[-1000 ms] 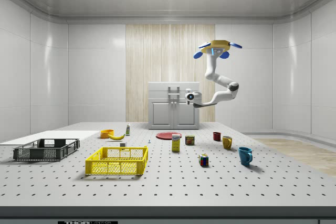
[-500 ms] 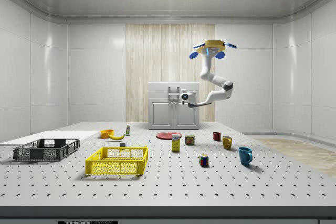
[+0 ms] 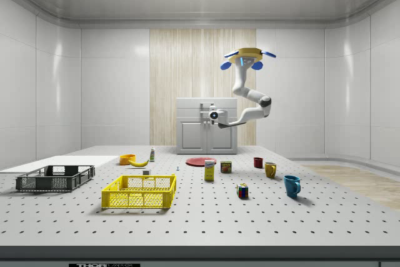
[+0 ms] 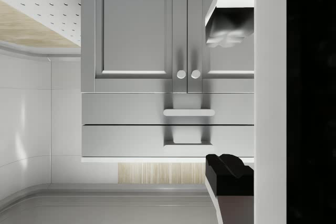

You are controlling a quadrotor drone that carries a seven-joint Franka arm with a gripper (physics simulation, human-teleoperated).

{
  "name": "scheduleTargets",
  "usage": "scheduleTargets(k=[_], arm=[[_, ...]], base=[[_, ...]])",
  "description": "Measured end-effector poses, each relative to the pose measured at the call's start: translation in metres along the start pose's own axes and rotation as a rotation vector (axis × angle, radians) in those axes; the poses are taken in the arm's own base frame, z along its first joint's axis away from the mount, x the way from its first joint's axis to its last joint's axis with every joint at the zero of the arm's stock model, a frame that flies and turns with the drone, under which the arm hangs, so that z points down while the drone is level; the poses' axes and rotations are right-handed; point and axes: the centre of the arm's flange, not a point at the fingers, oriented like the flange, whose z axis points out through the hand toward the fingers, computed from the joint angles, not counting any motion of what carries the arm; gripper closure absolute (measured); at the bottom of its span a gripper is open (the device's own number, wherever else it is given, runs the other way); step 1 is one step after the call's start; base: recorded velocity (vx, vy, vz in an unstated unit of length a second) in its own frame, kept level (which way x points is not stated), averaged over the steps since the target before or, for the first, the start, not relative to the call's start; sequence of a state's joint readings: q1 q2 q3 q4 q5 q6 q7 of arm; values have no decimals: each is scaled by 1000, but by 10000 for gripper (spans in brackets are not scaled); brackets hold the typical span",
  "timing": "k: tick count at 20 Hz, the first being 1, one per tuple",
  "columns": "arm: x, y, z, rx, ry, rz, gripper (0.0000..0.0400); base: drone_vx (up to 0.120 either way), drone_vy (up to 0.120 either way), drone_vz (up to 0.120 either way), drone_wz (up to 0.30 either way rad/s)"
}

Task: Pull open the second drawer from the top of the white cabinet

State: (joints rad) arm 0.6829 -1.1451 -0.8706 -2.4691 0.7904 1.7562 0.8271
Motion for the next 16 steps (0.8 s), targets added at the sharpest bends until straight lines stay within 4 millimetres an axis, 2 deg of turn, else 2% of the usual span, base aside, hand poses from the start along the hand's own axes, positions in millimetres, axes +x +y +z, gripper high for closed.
scheduleTargets(k=[6, 16], arm=[[0, 0, 23, 0, 0, 0, 100], [0, 0, 74, 0, 0, 0, 100]], base=[[0, 0, 0, 0], [0, 0, 0, 0]])
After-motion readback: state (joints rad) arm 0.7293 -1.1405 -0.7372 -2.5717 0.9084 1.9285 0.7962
